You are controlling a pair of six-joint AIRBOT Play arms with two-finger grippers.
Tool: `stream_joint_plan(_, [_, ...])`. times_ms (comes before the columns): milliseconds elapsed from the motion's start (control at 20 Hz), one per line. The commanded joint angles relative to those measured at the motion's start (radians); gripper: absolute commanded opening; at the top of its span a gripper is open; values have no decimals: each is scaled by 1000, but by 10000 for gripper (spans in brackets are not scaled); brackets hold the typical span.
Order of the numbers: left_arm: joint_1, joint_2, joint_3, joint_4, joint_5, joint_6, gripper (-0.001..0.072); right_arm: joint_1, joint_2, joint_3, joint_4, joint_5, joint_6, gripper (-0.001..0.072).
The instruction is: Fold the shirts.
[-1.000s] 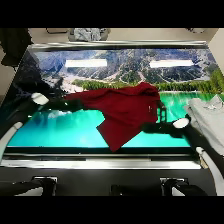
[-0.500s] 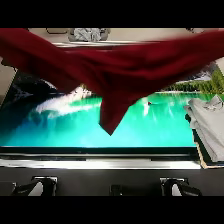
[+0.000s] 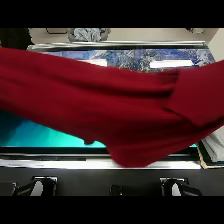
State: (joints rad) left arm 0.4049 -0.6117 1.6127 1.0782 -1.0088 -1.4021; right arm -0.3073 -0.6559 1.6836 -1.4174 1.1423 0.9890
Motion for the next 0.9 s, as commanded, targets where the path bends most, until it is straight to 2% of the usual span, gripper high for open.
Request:
stream_joint_plan(0, [-18,56,-257,48,-48,-2,26,-1,-96,-37,-15,380,28,43])
stream_joint_plan(100, [-44,86,-494,48,-34,26,26,1,-157,-166,25,392,23,42])
stream_joint_plan(150, [-60,89,-593,38,-9,26,26,1,-187,-240,54,318,17,42])
stream_joint_plan(250, [-105,74,-752,-6,101,26,26,1,-275,-367,153,78,18,42])
stream_joint_plan(350, [-171,39,-850,-13,238,26,26,1,-419,-429,322,-156,18,42])
stream_joint_plan(450, [-247,-25,-899,-13,342,26,27,1,-588,-431,521,-288,17,42])
stream_joint_plan(550, [-307,-113,-902,-13,388,26,27,6,-737,-431,745,-341,-8,43])
stream_joint_plan(600, [-330,-153,-902,-13,411,26,27,19,-794,-431,809,-360,-39,43])
stream_joint_plan(700, [-364,-220,-902,-13,458,26,27,66,-872,-431,826,-351,-69,52])
stream_joint_plan(750, [-370,-240,-902,-13,466,26,27,85,-891,-431,819,-347,-83,246])
stream_joint_plan(800, [-369,-246,-902,-13,467,26,27,89,-891,-428,819,-338,-119,502])
stream_joint_plan(850, [-363,-244,-901,-12,467,26,27,78,-882,-411,805,-301,-164,546])
